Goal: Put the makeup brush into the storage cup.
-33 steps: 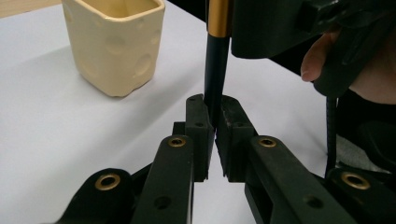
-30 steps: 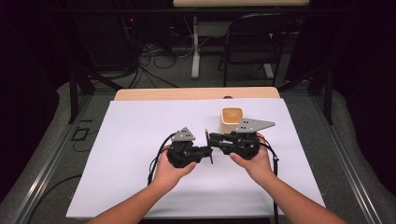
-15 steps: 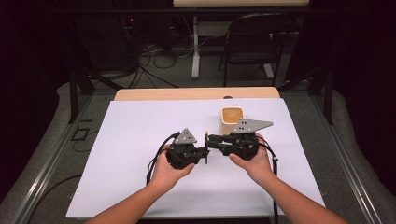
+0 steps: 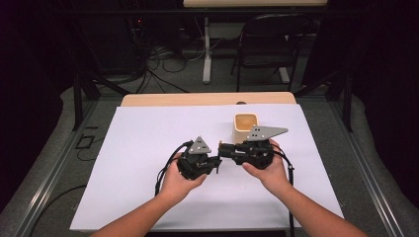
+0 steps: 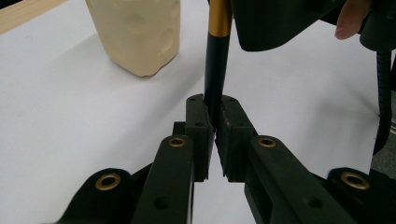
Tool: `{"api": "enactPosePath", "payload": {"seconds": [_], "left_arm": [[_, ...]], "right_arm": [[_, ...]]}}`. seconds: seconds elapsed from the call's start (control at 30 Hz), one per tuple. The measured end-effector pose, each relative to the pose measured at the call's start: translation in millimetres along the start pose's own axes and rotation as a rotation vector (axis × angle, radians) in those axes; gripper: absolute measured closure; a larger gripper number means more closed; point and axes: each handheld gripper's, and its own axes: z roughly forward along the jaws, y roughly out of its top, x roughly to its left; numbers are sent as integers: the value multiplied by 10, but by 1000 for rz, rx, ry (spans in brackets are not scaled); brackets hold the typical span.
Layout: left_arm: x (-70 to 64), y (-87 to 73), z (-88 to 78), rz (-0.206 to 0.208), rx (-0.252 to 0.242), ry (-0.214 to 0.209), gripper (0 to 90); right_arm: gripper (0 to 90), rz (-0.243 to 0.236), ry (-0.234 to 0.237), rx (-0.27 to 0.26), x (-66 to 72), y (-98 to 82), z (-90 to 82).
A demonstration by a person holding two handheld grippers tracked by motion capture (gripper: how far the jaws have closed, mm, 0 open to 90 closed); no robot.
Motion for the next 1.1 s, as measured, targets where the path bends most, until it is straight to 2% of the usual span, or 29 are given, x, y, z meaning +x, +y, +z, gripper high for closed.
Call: {"api": "enactPosePath", "payload": {"seconds": [0.37,1.1], "left_arm": [[-29,7,10,3,1,-15,838],[-39,7,14,3,4,-17,838]], "right_arm": [[792,-1,1,-11,11,-5,29],[835,1,2,-12,11,-6,26]]}}
